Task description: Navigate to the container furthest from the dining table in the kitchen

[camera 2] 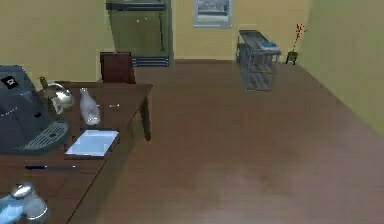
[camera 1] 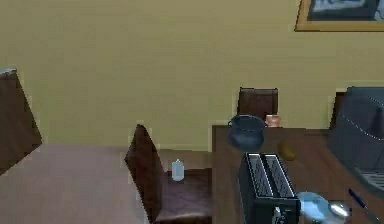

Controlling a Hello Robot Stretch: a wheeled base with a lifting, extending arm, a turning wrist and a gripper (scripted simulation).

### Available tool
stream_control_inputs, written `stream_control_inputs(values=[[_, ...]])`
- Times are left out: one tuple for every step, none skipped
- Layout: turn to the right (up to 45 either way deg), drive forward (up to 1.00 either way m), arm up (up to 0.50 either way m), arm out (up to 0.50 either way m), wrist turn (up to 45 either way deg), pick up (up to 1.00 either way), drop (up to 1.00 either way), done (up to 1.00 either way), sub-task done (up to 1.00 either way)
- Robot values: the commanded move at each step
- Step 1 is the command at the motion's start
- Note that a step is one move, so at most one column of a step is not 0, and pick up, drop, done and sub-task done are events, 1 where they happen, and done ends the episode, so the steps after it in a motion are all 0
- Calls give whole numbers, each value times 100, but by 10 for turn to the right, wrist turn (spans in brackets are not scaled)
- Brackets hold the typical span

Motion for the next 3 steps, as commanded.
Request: stream_control_inputs(values=[[-450,0,0,0,0,0,0,0,0],[-420,0,0,0,0,0,0,0,0],[0,20,0,0,0,0,0,0,0]])
